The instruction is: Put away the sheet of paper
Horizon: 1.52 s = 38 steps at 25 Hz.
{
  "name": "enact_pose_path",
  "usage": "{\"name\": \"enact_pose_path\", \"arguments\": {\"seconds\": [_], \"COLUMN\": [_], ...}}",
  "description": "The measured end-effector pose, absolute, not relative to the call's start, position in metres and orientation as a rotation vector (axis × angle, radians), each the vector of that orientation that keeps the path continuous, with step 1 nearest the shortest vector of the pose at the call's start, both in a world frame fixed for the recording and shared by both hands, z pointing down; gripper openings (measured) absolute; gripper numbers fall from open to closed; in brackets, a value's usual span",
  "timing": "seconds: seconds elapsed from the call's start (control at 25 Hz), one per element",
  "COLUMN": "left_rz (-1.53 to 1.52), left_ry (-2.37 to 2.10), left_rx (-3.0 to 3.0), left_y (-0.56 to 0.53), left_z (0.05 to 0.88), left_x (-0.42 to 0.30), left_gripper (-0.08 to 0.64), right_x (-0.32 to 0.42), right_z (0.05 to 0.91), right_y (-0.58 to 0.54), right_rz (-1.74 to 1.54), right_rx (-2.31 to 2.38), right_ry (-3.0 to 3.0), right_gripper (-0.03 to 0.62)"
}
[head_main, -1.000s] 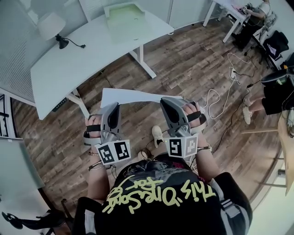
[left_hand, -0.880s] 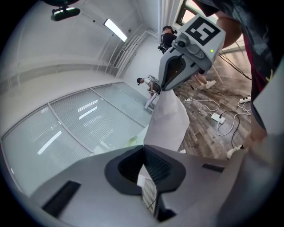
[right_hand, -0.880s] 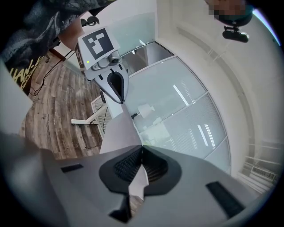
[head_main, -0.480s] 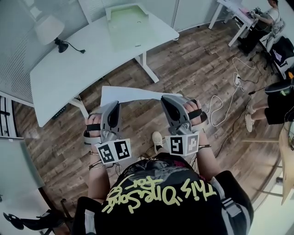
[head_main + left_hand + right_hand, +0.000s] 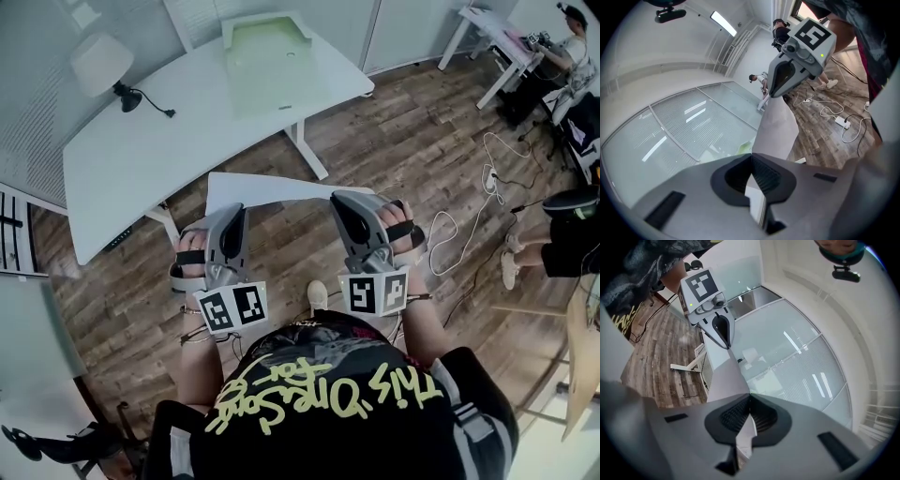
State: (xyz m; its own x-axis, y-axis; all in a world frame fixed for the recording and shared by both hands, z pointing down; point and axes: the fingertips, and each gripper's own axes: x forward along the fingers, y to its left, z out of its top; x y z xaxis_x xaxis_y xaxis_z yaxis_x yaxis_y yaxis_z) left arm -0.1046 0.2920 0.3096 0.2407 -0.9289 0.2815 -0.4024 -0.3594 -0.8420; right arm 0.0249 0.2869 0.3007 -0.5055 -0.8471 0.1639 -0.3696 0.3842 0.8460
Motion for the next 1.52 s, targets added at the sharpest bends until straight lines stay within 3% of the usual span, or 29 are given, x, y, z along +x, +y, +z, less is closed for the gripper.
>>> {"name": "enact_pose_path", "arguments": {"seconds": [1.52], "left_rz": [-1.134], "left_ry": [1.281], "left_rx": [-1.849], "left_y": [0.251], "left_z": [0.321], "left_x": [-0.06], "left_gripper": [0.006], "right_x": [0.066], "right_z": [0.318], "right_y": [0.238], "right_rz": [-1.029], "right_rx": [0.945], "right_ry": [-2.159], "right_gripper": [0.008]}}
